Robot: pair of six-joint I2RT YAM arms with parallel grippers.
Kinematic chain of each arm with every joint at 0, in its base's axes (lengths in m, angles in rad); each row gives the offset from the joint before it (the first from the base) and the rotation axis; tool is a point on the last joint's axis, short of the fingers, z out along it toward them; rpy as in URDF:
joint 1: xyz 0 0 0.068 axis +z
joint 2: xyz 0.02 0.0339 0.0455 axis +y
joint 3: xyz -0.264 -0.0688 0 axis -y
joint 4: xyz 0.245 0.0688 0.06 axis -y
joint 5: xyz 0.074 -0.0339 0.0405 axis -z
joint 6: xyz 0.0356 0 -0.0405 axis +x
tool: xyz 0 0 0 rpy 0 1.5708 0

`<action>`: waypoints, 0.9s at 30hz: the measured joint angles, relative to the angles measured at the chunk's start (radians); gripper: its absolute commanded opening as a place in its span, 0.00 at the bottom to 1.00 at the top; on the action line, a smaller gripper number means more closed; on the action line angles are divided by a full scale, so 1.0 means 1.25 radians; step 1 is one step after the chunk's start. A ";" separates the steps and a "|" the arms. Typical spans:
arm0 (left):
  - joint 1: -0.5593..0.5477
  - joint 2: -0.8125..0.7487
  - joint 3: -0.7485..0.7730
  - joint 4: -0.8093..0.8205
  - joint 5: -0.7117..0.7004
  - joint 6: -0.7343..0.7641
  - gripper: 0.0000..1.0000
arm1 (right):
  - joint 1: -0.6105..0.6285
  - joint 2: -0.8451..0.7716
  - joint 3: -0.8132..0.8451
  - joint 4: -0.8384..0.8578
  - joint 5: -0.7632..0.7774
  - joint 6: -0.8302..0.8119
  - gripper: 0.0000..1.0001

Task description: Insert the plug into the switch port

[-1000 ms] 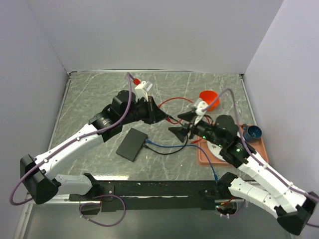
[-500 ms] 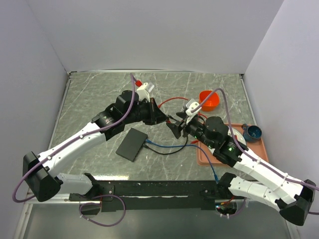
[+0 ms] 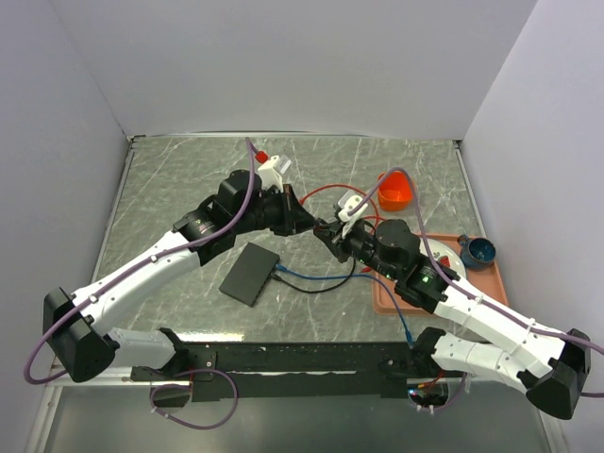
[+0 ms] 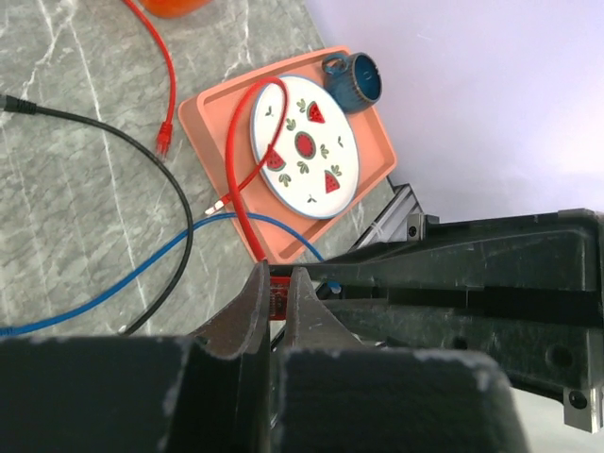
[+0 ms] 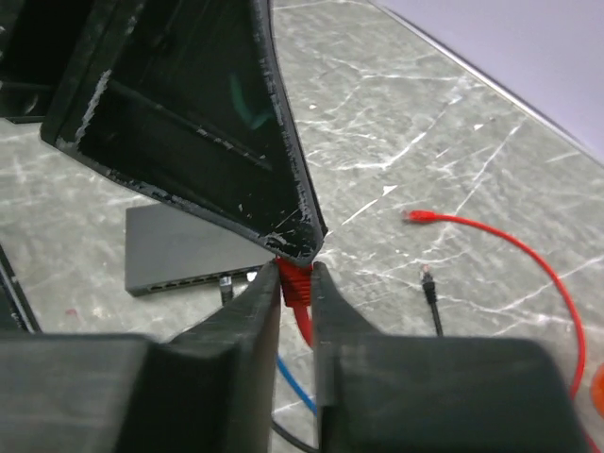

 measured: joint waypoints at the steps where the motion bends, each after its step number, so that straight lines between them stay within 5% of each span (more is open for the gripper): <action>1: 0.001 0.000 0.001 -0.005 0.000 0.003 0.01 | 0.000 0.001 0.000 0.000 -0.002 -0.004 0.00; 3: 0.002 0.000 0.002 -0.009 0.001 0.006 0.16 | 0.000 0.003 0.000 0.000 -0.005 -0.006 0.00; 4: 0.002 0.000 0.003 -0.012 0.001 0.008 0.53 | 0.000 0.004 0.000 -0.001 -0.007 -0.007 0.00; 5: 0.002 0.000 0.005 -0.017 0.000 0.014 0.66 | 0.000 0.005 0.000 -0.001 -0.009 -0.008 0.00; 8: 0.002 0.000 0.022 -0.050 -0.018 0.028 0.88 | -0.002 0.005 0.000 -0.002 -0.002 -0.009 0.00; 14: 0.021 -0.045 0.034 -0.120 -0.139 0.046 0.97 | -0.002 0.003 0.000 -0.010 0.007 -0.015 0.00; 18: 0.115 -0.104 0.003 -0.135 -0.179 0.059 0.97 | -0.002 0.000 0.001 -0.036 -0.018 -0.014 0.00; 27: 0.278 -0.082 -0.190 -0.130 -0.248 0.075 0.98 | 0.078 0.035 0.001 -0.076 -0.032 0.051 0.00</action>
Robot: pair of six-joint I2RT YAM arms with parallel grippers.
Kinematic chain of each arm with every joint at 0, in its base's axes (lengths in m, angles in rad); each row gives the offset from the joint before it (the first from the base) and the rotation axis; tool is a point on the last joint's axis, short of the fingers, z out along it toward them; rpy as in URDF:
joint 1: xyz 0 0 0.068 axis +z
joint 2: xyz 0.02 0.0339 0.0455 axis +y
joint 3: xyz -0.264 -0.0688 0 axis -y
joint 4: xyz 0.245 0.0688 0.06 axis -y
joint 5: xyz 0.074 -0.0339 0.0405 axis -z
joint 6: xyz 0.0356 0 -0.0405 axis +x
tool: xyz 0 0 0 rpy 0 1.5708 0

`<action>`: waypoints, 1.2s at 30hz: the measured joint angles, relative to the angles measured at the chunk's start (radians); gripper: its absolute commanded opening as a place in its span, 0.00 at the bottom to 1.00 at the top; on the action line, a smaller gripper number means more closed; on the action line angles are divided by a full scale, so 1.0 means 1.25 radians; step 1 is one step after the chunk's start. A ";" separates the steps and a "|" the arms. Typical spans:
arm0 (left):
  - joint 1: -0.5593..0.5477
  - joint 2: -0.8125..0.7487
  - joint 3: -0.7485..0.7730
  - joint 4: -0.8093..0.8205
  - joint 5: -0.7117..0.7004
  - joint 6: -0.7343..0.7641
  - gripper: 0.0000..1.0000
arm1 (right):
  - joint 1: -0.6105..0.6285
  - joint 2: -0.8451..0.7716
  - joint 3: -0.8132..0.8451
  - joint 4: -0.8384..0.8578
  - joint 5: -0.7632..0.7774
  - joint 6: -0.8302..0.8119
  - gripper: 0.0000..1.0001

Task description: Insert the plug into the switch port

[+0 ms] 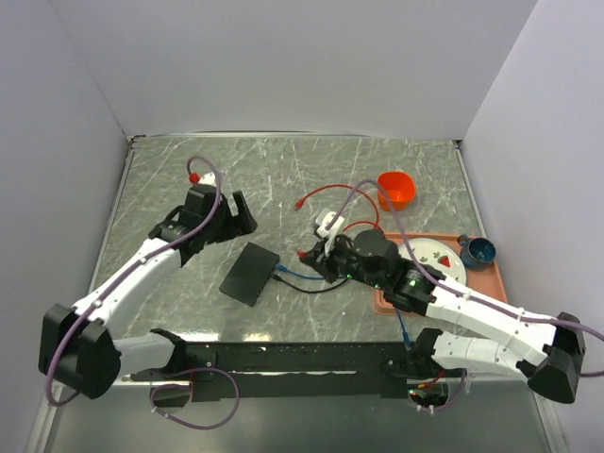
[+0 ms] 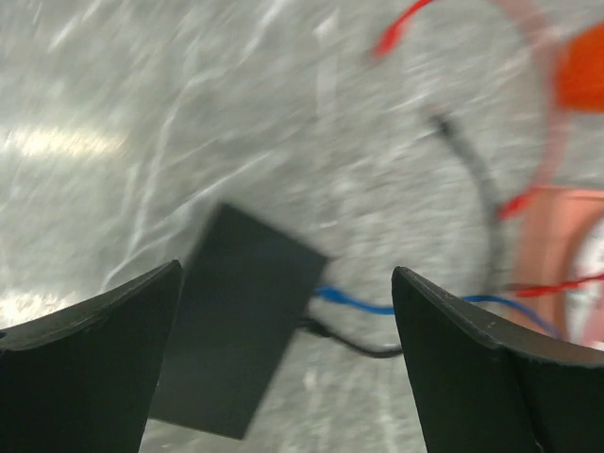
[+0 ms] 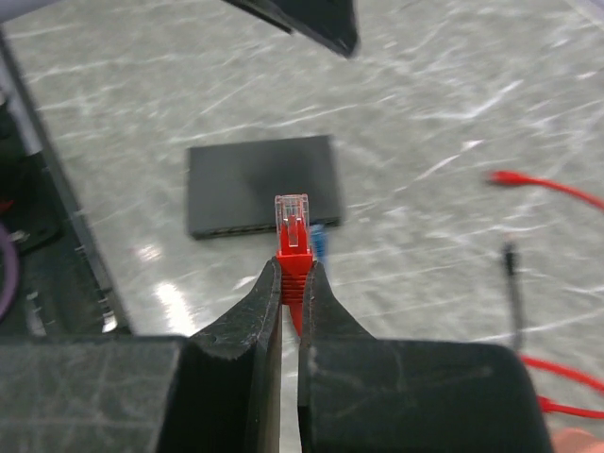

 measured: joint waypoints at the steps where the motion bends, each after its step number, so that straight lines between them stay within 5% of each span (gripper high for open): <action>1: 0.010 0.013 -0.026 0.003 0.000 0.000 0.98 | 0.014 0.008 -0.002 0.000 0.004 0.011 0.00; 17: 0.071 0.091 -0.257 0.154 -0.012 -0.008 0.99 | 0.203 0.249 -0.142 0.196 0.060 0.202 0.00; 29: 0.073 0.134 -0.293 0.264 0.032 0.031 0.99 | 0.220 0.557 0.003 0.228 0.132 0.236 0.00; 36: 0.076 0.168 -0.273 0.287 0.070 0.060 0.96 | 0.211 0.593 0.028 0.213 0.161 0.243 0.00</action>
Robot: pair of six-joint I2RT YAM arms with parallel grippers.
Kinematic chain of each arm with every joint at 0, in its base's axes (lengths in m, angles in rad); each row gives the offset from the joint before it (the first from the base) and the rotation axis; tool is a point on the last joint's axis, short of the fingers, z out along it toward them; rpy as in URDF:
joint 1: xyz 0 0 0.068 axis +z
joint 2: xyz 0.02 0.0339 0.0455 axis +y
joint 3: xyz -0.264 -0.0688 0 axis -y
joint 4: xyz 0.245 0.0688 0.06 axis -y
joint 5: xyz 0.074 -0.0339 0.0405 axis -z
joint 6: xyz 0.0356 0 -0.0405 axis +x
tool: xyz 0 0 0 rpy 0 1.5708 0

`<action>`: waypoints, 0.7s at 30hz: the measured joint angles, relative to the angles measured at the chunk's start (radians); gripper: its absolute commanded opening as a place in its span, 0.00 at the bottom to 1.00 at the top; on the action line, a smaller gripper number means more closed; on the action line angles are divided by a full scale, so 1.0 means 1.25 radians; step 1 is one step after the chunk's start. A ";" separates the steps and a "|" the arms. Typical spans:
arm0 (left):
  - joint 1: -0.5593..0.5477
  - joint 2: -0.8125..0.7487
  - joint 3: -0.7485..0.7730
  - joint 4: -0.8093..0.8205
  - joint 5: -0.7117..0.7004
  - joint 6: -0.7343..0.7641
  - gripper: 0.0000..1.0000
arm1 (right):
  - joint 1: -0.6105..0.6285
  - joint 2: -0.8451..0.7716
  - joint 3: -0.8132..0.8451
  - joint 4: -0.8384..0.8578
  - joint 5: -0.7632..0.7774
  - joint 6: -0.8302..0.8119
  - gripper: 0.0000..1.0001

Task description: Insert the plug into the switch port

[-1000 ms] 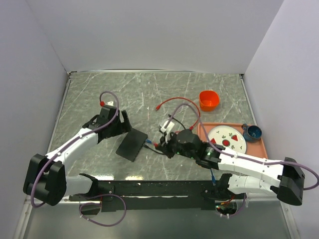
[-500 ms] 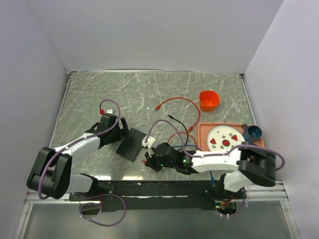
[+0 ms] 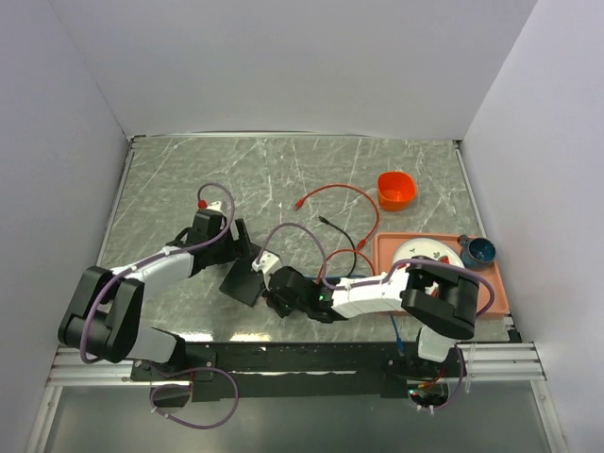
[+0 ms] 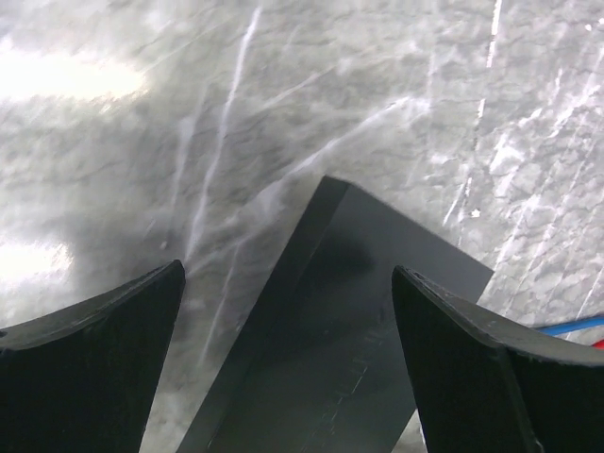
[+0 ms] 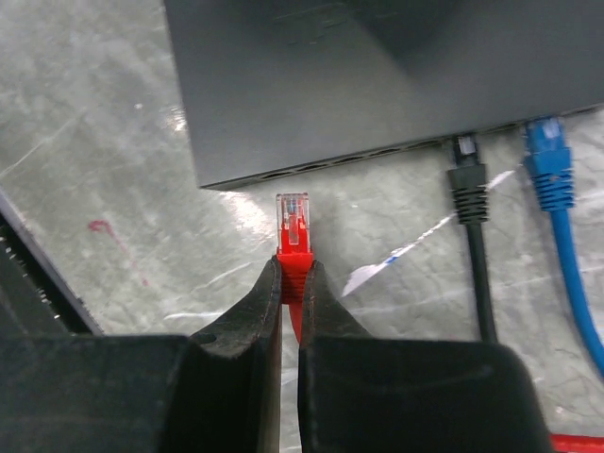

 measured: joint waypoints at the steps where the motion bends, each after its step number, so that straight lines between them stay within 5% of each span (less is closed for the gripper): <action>1: 0.000 0.006 0.004 0.004 0.005 0.005 0.96 | -0.003 0.000 -0.001 0.000 0.000 0.000 0.00; 21: 0.000 0.075 0.042 0.059 0.086 0.033 0.92 | -0.042 0.041 0.029 -0.028 0.021 0.001 0.00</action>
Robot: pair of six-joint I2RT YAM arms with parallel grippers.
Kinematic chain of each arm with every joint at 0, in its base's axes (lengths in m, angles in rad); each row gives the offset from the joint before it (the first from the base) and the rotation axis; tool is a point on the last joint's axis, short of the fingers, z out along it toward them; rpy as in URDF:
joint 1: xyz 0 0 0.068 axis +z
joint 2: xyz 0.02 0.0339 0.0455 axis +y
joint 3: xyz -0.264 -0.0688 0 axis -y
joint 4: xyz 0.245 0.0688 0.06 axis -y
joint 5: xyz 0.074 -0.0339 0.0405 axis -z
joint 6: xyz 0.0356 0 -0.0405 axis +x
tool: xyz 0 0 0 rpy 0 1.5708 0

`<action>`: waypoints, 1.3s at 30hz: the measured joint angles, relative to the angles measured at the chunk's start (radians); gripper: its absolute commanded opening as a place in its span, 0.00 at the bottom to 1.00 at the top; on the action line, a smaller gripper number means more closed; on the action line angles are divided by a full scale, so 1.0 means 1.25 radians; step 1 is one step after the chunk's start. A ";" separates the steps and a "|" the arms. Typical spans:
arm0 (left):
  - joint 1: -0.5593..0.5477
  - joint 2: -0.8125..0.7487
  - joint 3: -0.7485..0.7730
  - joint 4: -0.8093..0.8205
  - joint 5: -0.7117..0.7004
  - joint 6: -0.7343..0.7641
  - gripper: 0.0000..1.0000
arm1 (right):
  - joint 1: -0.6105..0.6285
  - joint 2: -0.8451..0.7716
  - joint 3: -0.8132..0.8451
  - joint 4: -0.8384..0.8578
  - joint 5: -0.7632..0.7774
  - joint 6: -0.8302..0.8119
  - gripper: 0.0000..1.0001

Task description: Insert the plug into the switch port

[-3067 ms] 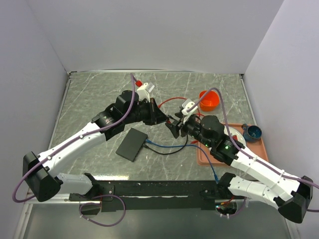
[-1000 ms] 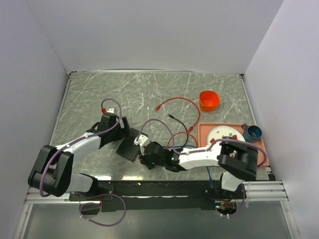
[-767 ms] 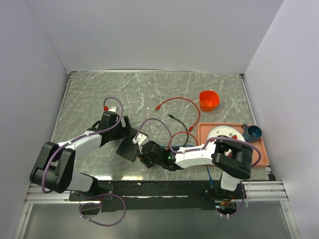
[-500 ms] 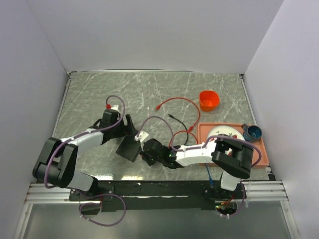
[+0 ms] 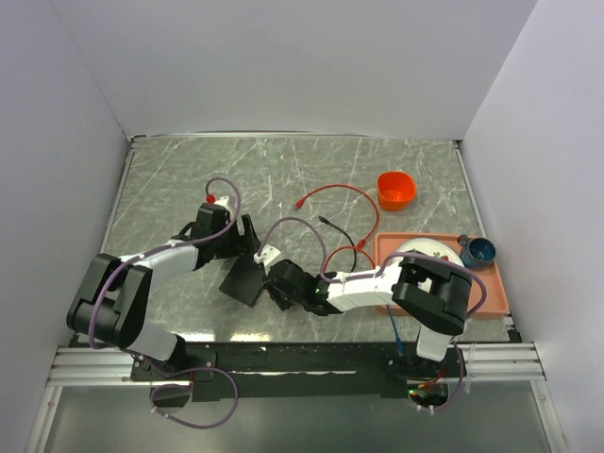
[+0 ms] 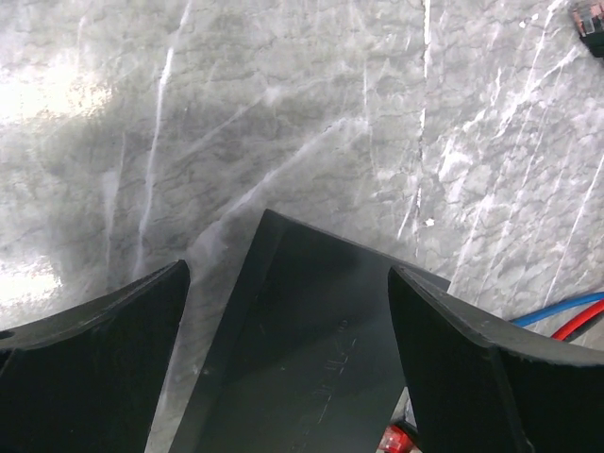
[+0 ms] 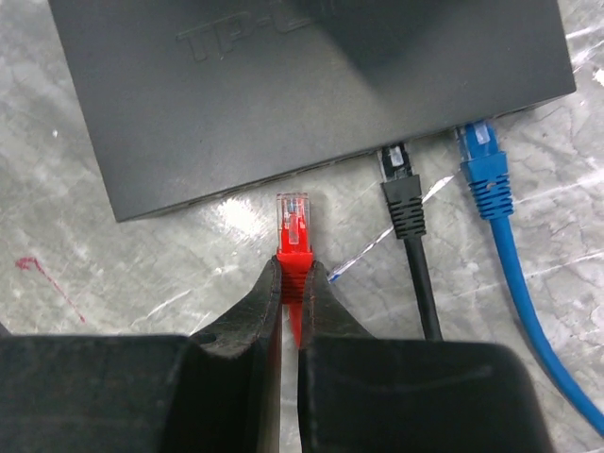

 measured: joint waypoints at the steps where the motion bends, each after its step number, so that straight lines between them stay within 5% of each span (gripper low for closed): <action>1: 0.000 0.002 0.001 0.002 0.002 0.000 0.92 | -0.002 0.002 0.002 -0.001 0.000 0.000 0.00; 39: -0.002 0.029 0.013 0.020 0.057 0.013 0.82 | -0.022 0.072 0.154 -0.174 0.004 -0.047 0.00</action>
